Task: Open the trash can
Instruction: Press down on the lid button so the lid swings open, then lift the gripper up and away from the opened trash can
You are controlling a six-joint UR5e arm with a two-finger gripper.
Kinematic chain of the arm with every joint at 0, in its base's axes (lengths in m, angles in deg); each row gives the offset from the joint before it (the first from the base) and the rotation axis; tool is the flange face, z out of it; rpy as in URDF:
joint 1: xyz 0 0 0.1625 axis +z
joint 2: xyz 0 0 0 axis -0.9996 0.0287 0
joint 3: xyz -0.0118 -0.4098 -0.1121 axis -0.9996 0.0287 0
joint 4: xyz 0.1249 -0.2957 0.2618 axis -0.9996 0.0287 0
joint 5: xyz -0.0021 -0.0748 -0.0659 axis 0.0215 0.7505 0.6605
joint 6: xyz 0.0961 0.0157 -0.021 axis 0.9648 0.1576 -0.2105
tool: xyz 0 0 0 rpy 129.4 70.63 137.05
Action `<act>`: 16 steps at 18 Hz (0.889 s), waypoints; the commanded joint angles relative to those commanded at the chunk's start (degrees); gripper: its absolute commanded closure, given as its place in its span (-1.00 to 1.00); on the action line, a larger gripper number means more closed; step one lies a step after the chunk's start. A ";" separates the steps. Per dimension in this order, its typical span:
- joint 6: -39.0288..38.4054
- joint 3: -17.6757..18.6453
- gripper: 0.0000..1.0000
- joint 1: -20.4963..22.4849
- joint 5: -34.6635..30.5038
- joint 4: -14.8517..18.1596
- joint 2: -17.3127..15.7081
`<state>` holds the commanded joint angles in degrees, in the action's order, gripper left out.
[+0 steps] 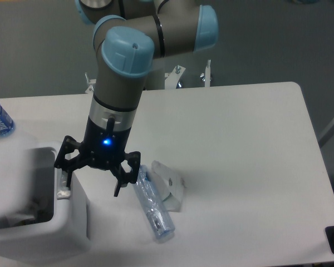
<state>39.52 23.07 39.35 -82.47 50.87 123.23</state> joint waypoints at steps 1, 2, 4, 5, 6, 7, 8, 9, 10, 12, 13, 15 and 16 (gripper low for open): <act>0.00 0.00 -1.00 0.00 0.00 -0.09 0.00; -0.09 -0.26 -1.00 0.00 0.00 0.00 0.00; 0.00 -1.40 -1.00 0.09 0.00 0.00 -0.44; 0.78 -2.02 -1.00 0.17 -0.17 0.00 -0.70; 0.88 -2.81 -1.00 0.35 -0.26 0.00 -0.88; 0.97 -3.60 -1.00 0.70 -0.61 -0.44 -1.05; 0.97 -4.30 -1.00 1.49 -1.57 -0.44 -1.40; 1.05 -5.00 -1.00 2.63 -3.32 -0.44 -1.49; 1.84 -5.53 -1.00 3.33 -6.12 -0.35 -1.58; 7.09 -5.28 -1.00 4.13 -13.41 0.61 -1.76; 10.51 -4.75 -1.00 4.39 -16.84 1.05 -1.93; 17.37 -3.35 -1.00 5.01 -21.51 3.59 -3.16; 20.53 -3.08 -1.00 5.62 -22.75 5.00 -3.25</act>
<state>60.05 19.99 44.97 -105.22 55.86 119.98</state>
